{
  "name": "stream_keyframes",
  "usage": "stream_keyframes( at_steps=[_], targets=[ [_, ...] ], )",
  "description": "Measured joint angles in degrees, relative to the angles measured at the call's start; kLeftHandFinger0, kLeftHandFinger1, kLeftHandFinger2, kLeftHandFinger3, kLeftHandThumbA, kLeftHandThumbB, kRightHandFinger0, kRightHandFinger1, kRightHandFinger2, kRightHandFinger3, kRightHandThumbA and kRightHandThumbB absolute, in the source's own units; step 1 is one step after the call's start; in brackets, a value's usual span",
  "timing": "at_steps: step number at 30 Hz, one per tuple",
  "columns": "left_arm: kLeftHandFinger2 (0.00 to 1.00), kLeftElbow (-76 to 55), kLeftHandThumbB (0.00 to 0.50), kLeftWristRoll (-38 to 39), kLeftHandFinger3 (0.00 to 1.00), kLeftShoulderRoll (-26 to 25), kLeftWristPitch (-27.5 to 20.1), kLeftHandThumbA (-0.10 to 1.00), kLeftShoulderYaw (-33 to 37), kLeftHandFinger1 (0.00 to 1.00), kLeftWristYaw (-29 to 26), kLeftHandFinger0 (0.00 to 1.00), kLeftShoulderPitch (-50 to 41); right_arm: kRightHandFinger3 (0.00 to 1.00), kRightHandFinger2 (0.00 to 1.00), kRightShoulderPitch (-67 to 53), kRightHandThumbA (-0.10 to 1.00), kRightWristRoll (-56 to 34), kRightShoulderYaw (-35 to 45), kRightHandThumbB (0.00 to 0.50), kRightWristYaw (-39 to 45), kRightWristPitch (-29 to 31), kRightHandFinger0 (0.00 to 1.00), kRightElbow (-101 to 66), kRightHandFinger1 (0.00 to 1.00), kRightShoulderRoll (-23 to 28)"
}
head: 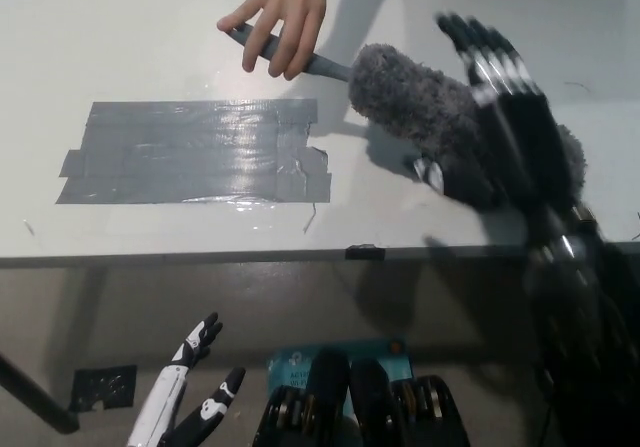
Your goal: A person hands a grey duster to the robot and the robot grabs it with its right hand and places it on the black marked spot infron tof it on the desk
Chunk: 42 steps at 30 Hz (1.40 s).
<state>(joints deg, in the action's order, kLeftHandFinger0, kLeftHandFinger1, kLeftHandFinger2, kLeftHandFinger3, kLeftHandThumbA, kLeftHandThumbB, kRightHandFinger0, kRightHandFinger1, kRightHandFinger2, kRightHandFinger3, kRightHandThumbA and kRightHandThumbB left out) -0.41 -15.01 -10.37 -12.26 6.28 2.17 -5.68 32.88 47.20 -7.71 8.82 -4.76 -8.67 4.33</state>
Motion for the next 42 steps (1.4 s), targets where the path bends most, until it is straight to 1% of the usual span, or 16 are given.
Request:
stream_keyframes(
  at_steps=[4,9,19,27,29,30,31,32,33,34,35,36,37,38,40,42],
  targets=[
    [1.0,0.0,0.202,0.0,1.0,0.0,0.0,0.78,0.0,1.0,0.0,1.0,0.8,1.0,1.0,9.0,1.0,3.4,-2.1,0.5,0.6,-4.5,1.0,12.6,1.0,0.0],
    [1.0,-0.4,0.196,-0.2,1.0,0.0,0.0,0.79,0.6,1.0,0.0,1.0,1.3,1.0,1.0,17.9,0.96,5.8,-5.1,0.5,0.8,-9.7,1.0,27.6,1.0,0.2],
    [1.0,-1.3,0.181,-1.3,1.0,-0.1,0.0,0.77,1.4,1.0,0.0,1.0,1.7,1.0,1.0,24.9,0.94,5.3,-8.9,0.5,1.0,-14.6,1.0,45.1,1.0,-0.6],
    [1.0,-1.7,0.211,-2.2,1.0,-0.6,0.1,0.82,1.6,1.0,0.2,1.0,2.6,1.0,1.0,26.6,0.76,2.3,-9.4,0.5,2.7,-17.2,1.0,51.3,1.0,-0.7],
    [1.0,-1.8,0.22,-2.3,1.0,-0.8,0.2,0.82,1.7,1.0,0.4,1.0,2.7,1.0,1.0,26.6,0.52,1.4,-9.4,0.423,3.2,-17.5,1.0,52.4,1.0,-0.7],
    [1.0,-1.8,0.228,-2.3,1.0,-0.9,0.2,0.83,1.8,1.0,0.5,1.0,2.7,1.0,0.69,26.6,0.24,0.8,-9.4,0.32,3.3,-17.6,0.45,53.3,0.51,-0.7],
    [1.0,-1.8,0.228,-2.3,1.0,-0.9,0.2,0.83,1.9,1.0,0.6,1.0,2.7,0.98,0.51,26.6,0.04,0.5,-9.4,0.291,3.0,-17.6,0.22,53.9,0.31,-0.7],
    [1.0,-1.9,0.222,-2.3,1.0,-0.9,0.3,0.84,1.9,1.0,0.7,1.0,2.7,0.63,0.25,26.6,-0.09,0.2,-9.4,0.214,2.3,-17.5,0.02,54.6,0.05,-0.7],
    [1.0,-1.9,0.222,-2.4,1.0,-0.9,0.3,0.84,2.0,1.0,0.7,1.0,2.7,0.55,0.27,26.5,-0.1,0.0,-9.3,0.208,0.8,-17.2,0.0,55.4,0.03,-0.8],
    [1.0,-1.9,0.217,-2.4,1.0,-0.9,0.3,0.84,2.1,1.0,0.7,1.0,2.7,0.53,0.46,26.4,-0.1,-0.1,-9.2,0.197,-0.2,-17.0,0.0,55.8,0.12,-0.8],
    [1.0,-1.9,0.202,-2.4,1.0,-0.9,0.3,0.83,2.1,1.0,0.7,1.0,2.7,0.64,0.71,26.3,-0.1,-0.2,-9.2,0.19,-1.1,-16.7,0.0,56.3,0.23,-0.8],
    [1.0,-1.8,0.193,-2.4,1.0,-0.9,0.4,0.82,2.2,1.0,0.7,1.0,2.7,0.81,0.8,26.1,-0.1,-0.3,-9.1,0.183,-2.1,-16.4,0.0,56.6,0.34,-0.8],
    [1.0,-1.8,0.192,-2.4,1.0,-0.9,0.4,0.81,2.2,1.0,0.7,1.0,2.7,0.96,0.86,26.0,-0.1,-0.3,-9.1,0.162,-3.1,-16.1,0.0,56.9,0.4,-0.8],
    [1.0,-1.8,0.197,-2.4,1.0,-0.9,0.4,0.81,2.2,1.0,0.8,1.0,2.7,1.0,0.87,25.7,-0.1,-0.4,-9.1,0.159,-4.1,-15.8,0.0,57.0,0.47,-0.8],
    [1.0,-1.8,0.208,-2.4,1.0,-0.9,0.4,0.82,2.2,1.0,0.8,1.0,2.7,1.0,0.86,25.2,-0.1,-0.4,-9.1,0.135,-6.1,-15.0,0.0,57.0,0.48,-0.7],
    [1.0,-1.8,0.2,-2.4,1.0,-0.9,0.4,0.83,2.3,1.0,0.8,1.0,2.7,1.0,0.83,24.8,-0.1,-0.4,-9.1,0.062,-8.0,-14.2,0.0,56.9,0.46,-0.7]
  ],
)
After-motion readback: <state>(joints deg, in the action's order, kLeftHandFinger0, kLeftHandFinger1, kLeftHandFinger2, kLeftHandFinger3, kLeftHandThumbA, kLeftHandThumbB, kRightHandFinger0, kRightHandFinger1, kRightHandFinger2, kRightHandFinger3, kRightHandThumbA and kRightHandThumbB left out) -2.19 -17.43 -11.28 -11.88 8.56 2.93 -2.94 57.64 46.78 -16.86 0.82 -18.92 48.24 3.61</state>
